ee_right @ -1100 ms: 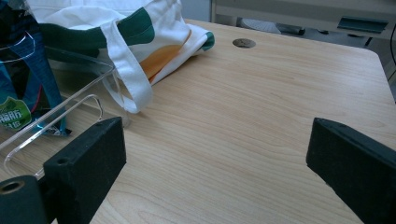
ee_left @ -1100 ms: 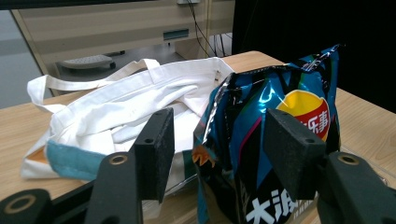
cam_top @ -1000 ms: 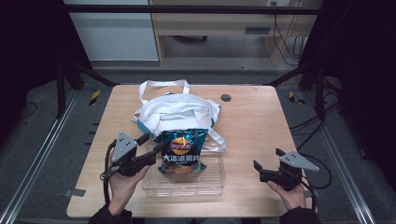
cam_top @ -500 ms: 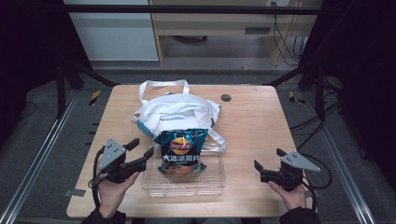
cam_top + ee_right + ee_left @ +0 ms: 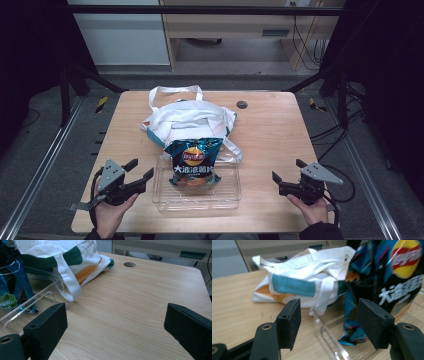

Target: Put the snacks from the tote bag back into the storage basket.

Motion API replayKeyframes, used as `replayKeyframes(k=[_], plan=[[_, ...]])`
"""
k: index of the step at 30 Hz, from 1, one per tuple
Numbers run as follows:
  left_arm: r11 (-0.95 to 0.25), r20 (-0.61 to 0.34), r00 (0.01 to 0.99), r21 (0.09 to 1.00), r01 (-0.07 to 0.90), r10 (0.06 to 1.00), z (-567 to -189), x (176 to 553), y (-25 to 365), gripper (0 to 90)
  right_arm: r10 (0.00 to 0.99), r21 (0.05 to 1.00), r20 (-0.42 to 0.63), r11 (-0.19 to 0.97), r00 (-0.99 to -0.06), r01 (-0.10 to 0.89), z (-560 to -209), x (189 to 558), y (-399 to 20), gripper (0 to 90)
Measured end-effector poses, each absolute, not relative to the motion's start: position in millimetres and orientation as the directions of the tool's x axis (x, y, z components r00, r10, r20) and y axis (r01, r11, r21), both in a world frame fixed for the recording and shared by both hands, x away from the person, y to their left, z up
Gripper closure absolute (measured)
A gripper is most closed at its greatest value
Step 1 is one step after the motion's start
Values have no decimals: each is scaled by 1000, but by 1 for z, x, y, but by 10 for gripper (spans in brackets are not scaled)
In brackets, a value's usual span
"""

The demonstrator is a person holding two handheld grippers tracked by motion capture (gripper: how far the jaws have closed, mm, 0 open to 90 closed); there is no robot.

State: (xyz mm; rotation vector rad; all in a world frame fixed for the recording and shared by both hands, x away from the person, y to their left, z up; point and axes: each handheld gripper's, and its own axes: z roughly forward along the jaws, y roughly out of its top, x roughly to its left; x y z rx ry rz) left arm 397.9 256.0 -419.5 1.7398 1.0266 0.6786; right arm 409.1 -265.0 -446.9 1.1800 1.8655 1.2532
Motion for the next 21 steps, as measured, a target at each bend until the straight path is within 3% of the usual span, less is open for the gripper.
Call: replayKeyframes(k=[21], plan=[[-166, -5, 410, 910, 381, 912, -449, 415, 288, 345, 902, 925, -3, 166, -431, 341, -447, 409, -265, 51]])
